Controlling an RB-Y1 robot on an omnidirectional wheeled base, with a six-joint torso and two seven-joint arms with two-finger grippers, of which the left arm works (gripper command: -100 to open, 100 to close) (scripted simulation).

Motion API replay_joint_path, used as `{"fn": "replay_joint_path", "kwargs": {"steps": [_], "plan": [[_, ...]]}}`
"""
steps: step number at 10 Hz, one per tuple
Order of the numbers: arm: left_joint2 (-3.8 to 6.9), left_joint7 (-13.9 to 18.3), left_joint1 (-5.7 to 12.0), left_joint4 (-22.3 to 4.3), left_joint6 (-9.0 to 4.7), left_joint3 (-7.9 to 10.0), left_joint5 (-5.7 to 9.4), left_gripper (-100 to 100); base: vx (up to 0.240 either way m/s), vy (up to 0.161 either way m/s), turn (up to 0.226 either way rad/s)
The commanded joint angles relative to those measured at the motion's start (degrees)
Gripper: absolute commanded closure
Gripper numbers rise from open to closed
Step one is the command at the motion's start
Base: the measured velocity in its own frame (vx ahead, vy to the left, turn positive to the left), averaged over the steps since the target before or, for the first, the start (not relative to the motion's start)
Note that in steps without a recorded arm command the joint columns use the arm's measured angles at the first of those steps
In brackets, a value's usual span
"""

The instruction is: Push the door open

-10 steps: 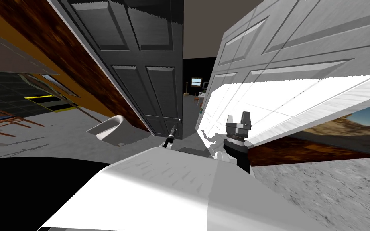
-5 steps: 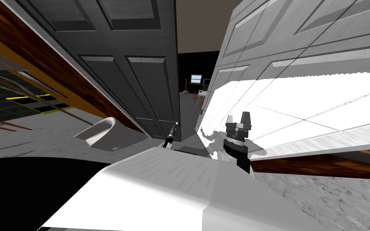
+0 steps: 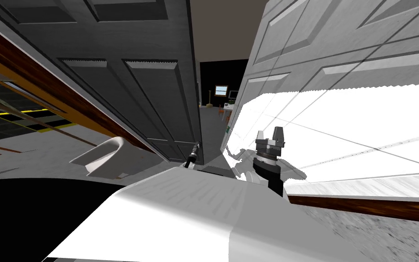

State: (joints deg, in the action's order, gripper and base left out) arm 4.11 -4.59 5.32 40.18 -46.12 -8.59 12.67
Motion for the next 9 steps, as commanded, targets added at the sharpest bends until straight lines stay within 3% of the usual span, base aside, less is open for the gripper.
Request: {"fn": "replay_joint_path", "kwargs": {"steps": [1,2,7,9], "plan": [[0.00,0.00,0.00,0.00,0.00,0.00,0.00,-100,0.069,0.002,0.005],[0.00,0.00,0.00,0.00,0.00,0.00,0.00,100,-0.013,-0.003,-0.004],[0.00,0.00,0.00,0.00,0.00,0.00,0.00,100,-0.011,0.000,-0.002],[0.27,-2.71,0.36,-0.44,-1.26,2.48,3.11,100,0.083,0.057,-0.210]]}}
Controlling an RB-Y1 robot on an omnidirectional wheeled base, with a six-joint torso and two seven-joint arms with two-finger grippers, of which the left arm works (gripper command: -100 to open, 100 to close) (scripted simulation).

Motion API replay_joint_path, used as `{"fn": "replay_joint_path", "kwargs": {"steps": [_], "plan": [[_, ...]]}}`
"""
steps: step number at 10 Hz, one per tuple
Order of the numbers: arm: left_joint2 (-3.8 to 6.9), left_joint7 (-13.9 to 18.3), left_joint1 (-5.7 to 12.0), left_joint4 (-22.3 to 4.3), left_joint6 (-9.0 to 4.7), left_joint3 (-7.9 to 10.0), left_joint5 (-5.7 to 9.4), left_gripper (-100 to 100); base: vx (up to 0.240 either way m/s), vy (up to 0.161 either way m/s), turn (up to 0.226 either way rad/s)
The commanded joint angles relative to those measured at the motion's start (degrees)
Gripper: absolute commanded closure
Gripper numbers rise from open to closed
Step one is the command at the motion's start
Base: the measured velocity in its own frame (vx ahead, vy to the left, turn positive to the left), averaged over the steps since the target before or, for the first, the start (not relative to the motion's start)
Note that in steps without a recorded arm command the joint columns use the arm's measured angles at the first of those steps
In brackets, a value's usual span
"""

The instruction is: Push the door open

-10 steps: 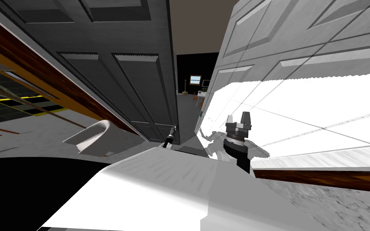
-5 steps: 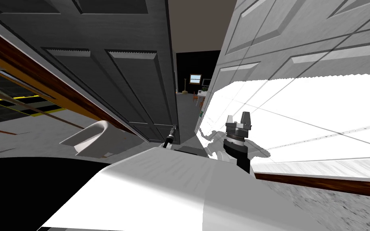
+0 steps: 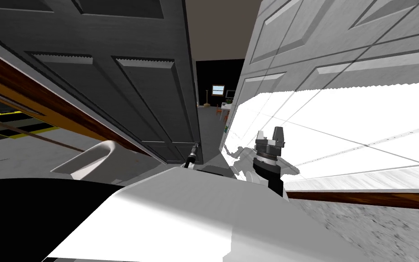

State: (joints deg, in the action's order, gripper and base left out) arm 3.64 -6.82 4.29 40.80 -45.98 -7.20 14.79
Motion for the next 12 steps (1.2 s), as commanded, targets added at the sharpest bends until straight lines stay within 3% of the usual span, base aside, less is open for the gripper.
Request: {"fn": "replay_joint_path", "kwargs": {"steps": [1,4,5,7,8,12], "plan": [[0.78,-1.02,1.48,-1.13,-1.67,1.59,1.62,100,0.098,0.081,-0.115],[0.85,-3.00,1.80,-1.38,-2.70,3.45,3.94,100,0.098,0.043,-0.093],[0.85,-3.00,1.80,-1.38,-2.70,3.45,3.94,100,0.058,0.036,-0.025],[0.83,-5.30,2.17,-1.68,-3.89,5.62,6.64,100,0.083,0.083,-0.101],[0.58,-4.79,2.90,-3.22,-3.19,5.40,6.32,-100,-0.034,-0.035,0.076],[-0.17,-5.99,3.16,-2.92,-1.58,6.66,7.27,-100,-0.152,-0.195,0.092]]}}
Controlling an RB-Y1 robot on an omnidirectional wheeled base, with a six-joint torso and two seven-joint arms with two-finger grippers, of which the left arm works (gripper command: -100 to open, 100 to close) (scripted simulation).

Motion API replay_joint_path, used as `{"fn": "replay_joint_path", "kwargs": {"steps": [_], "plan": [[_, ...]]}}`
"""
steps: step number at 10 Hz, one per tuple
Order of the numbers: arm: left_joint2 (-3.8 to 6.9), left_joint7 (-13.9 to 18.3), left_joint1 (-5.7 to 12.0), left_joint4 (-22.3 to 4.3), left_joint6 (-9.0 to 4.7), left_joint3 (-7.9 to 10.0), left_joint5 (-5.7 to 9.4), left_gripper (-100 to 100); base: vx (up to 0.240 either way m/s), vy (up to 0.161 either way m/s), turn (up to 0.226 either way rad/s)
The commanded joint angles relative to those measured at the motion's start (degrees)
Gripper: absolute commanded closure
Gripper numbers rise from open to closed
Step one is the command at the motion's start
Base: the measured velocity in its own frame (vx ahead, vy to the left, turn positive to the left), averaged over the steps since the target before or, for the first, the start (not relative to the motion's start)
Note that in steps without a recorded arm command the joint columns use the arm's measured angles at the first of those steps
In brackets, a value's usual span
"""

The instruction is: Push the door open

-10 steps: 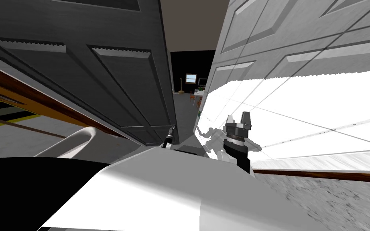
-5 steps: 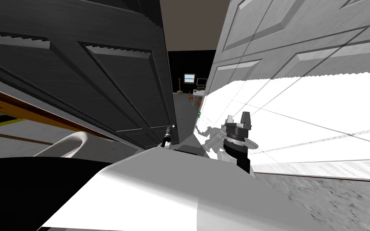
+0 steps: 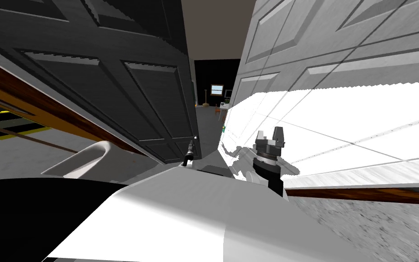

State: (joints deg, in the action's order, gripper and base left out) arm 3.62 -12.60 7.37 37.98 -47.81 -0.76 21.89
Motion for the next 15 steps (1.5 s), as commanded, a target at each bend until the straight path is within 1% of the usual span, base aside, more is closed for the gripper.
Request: {"fn": "replay_joint_path", "kwargs": {"steps": [1,3,4,5,7,8,10,13,14,15], "plan": [[-0.50,-0.54,0.16,-0.01,0.69,0.58,0.44,-100,-0.152,-0.174,0.091],[-1.35,-1.13,0.28,0.14,1.49,1.20,0.91,-100,-0.152,-0.143,0.075],[-1.19,-1.05,0.05,0.49,1.36,1.03,0.77,-100,-0.072,-0.074,0.017],[-0.61,-1.97,0.10,0.24,0.91,1.18,0.92,-100,0.102,0.053,-0.027],[-0.57,-2.61,0.17,0.00,0.44,1.26,1.02,-100,0.186,0.073,-0.023],[-0.73,-3.08,0.22,-0.19,0.09,1.33,1.09,-100,0.206,0.103,-0.018],[-1.90,-4.30,0.36,-0.66,-0.81,1.50,1.28,-100,0.237,0.137,-0.037],[-5.49,-5.90,0.54,-1.28,-1.99,1.73,1.52,-100,0.228,0.108,-0.018],[-5.49,-5.90,0.54,-1.28,-1.99,1.73,1.52,-100,0.078,0.040,-0.021],[-5.38,-6.21,0.14,-0.34,-1.31,1.79,1.53,-100,0.022,0.009,-0.008]]}}
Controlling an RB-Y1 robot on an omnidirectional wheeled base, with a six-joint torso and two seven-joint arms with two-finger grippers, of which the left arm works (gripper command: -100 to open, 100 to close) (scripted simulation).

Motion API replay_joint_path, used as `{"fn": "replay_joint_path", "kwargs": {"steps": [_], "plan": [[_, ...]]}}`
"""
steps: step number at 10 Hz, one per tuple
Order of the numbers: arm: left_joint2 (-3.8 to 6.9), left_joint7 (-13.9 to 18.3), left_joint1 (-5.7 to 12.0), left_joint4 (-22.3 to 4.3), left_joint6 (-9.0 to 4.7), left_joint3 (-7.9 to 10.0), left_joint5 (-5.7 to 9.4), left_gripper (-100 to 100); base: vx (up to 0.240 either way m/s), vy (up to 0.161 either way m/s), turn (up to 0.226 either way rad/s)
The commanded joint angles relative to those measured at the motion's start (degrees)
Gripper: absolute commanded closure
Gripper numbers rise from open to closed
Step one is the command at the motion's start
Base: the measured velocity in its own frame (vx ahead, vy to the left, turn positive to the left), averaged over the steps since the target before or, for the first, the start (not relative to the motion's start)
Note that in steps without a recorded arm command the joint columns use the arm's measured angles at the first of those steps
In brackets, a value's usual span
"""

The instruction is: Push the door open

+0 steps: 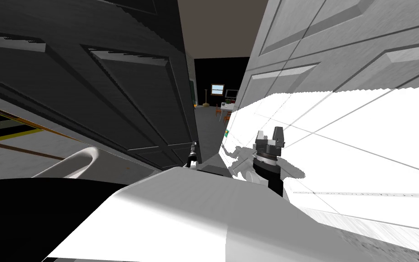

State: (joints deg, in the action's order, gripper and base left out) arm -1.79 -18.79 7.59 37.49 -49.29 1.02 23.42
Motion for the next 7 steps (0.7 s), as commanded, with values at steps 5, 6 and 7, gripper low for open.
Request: {"fn": "replay_joint_path", "kwargs": {"steps": [5,6,7], "plan": [[0.04,-0.02,-0.08,0.15,0.16,0.00,0.00,100,-0.003,-0.001,0.001],[0.04,-0.02,-0.08,0.15,0.16,0.00,0.00,100,0.000,0.000,0.000],[1.61,-1.06,0.13,-0.29,-0.64,0.78,1.73,100,0.100,0.081,-0.051]]}}
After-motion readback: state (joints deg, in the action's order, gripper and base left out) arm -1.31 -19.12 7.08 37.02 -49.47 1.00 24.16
